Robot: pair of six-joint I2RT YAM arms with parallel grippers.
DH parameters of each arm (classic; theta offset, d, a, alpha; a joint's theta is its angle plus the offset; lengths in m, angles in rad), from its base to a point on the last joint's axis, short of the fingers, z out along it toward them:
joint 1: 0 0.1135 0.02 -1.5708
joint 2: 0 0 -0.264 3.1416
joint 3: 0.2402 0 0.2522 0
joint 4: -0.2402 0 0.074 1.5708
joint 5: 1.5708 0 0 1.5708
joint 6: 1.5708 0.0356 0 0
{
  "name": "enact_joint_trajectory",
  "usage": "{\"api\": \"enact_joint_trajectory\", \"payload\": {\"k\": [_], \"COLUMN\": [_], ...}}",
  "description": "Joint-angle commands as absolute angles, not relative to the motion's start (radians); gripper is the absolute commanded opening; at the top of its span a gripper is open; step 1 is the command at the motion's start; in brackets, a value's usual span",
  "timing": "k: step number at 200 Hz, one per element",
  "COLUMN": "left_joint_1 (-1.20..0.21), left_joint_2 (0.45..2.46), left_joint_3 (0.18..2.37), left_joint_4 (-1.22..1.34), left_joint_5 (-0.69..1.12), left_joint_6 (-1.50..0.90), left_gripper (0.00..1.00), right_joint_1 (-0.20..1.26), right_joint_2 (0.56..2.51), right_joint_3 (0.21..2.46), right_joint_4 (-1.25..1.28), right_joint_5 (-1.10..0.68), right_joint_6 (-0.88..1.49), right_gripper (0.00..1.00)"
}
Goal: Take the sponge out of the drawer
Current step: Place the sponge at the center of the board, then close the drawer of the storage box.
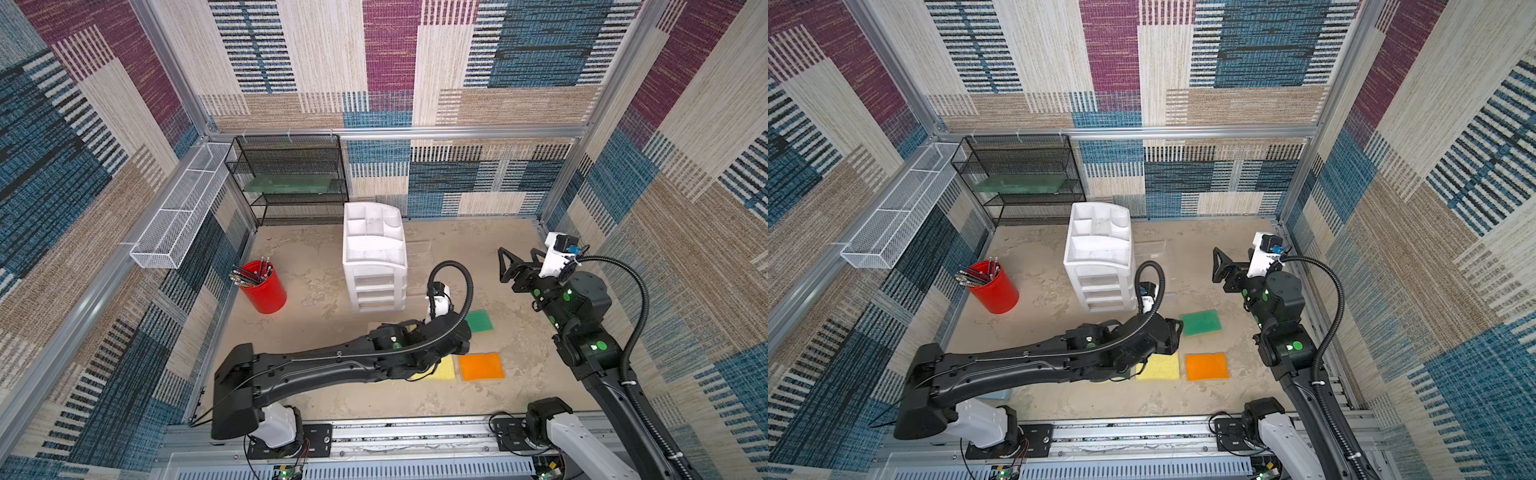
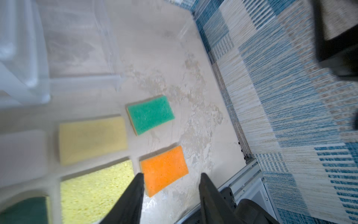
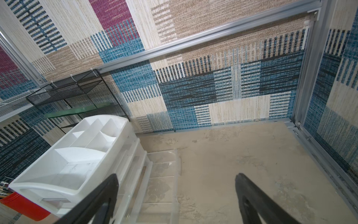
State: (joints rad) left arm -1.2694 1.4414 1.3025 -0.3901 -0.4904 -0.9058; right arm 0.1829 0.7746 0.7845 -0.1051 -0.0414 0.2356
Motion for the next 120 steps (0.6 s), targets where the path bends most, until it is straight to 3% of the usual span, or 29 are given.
{"api": "enact_joint_trajectory", "payload": {"k": [1,14,36,81,120], "left_joint_1": [-1.180,-1.089,-0.938,-0.753,-0.564], "left_joint_2": [1.319,1.230,1.119,1.083,1.084], "left_joint_3": [1.316,1.308,1.316,1.461,1.455], "left_joint_4": [-0.552,-0.591,-0.660,-0.846,-0.805], "left_joint_5": [-0.571,-0.519,-0.418,-0.342,-0.143], "left_joint_6": [-0.728,-0.701,-0.644,-0.505,-0.438], "left_gripper": [0.58,0.60,0.75,0.97,1.00], "right_joint_1": [0.182,0.182,0.183,0.185,0.190], "right_joint_2": [0.831,0.878,0.953,1.060,1.153], "right_joint_3": [0.779,0.787,0.816,0.843,0.905], "right_joint_4": [-0.050,-0.045,-0.055,-0.042,-0.066], "right_joint_5": [-0.110,-0.125,-0.136,-0.178,-0.182], "right_joint_6": [0.249,0.254,0.270,0.294,0.286], "right_gripper": [0.95,0.95,0.95,0.95,0.95]}}
